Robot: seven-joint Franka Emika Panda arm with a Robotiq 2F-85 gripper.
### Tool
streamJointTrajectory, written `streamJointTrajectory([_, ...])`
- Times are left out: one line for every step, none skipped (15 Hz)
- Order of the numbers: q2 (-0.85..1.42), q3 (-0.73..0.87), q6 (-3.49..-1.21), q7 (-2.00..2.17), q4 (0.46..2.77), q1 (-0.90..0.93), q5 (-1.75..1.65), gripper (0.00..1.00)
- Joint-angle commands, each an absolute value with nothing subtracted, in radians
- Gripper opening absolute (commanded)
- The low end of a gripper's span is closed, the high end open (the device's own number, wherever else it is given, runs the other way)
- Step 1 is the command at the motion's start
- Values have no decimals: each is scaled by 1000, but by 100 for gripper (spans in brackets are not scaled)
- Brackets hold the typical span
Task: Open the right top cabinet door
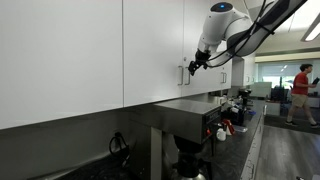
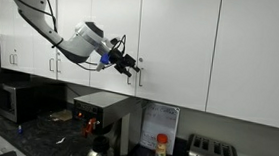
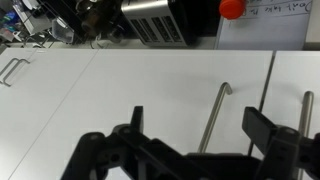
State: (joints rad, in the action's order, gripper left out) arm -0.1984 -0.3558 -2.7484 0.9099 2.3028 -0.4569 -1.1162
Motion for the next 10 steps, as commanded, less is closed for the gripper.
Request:
streamJointTrajectory([-145, -363, -2762, 973, 2253, -470, -1186, 100])
streamJointTrajectory([-177, -356, -2748, 944, 2282, -457, -1147, 100])
streamJointTrajectory([-170, -356, -2748, 950, 2277, -457, -1152, 100])
streamJointTrajectory([-167, -356, -2748, 952, 2275, -457, -1153, 100])
streamJointTrajectory([-166, -356, -2748, 952, 2274, -457, -1153, 100])
streamJointTrajectory([-166, -356, -2748, 953, 2273, -457, -1153, 100])
streamJointTrajectory([-166, -356, -2748, 953, 2273, -457, -1153, 100])
streamJointTrajectory([-166, -356, -2748, 953, 2272, -457, -1153, 100])
streamJointTrajectory([-166, -356, -2748, 953, 2272, -457, -1153, 100])
streamJointTrajectory([-166, -356, -2748, 953, 2272, -457, -1153, 100])
